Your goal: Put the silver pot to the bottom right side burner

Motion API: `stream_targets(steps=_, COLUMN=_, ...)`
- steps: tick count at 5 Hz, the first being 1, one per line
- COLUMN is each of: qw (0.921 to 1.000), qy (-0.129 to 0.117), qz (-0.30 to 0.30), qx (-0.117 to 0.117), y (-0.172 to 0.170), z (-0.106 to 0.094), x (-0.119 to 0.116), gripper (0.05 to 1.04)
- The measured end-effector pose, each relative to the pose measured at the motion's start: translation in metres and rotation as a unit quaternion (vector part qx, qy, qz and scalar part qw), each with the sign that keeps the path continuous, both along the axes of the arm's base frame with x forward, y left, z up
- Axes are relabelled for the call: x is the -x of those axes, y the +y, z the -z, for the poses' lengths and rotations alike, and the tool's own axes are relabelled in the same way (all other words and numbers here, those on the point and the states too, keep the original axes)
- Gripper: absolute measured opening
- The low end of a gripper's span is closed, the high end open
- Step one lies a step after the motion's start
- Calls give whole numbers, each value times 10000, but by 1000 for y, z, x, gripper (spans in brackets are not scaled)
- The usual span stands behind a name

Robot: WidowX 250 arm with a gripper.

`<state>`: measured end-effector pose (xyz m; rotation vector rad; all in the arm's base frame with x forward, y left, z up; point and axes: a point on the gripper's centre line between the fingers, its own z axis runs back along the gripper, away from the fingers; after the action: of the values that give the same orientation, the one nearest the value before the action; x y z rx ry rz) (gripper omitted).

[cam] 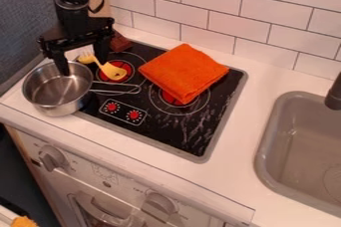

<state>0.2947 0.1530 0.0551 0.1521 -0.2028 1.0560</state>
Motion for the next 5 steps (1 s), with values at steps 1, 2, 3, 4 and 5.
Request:
stream_targets(steps=1, qw=10000, qy=29, qz=33, qx=-75, y=-2, z=6, x=-11, gripper=1001)
stream_targets(steps=2, qw=9997, qy=215, qz=18, qx=-90, y=-1, z=23, x=-10, gripper=1001)
stream_targets(steps=3, qw=9996, qy=254, qz=15, qx=-158, y=0, z=28, x=-4, gripper=1001)
stream_targets(steps=4, qw=9994, qy=310, qz=52, qx=-150, y=0, z=35, x=3, gripper=950)
stream_targets(steps=5, qw=9993, qy=287, qz=90, qx=-210, y=1, z=37, x=4, gripper=662)
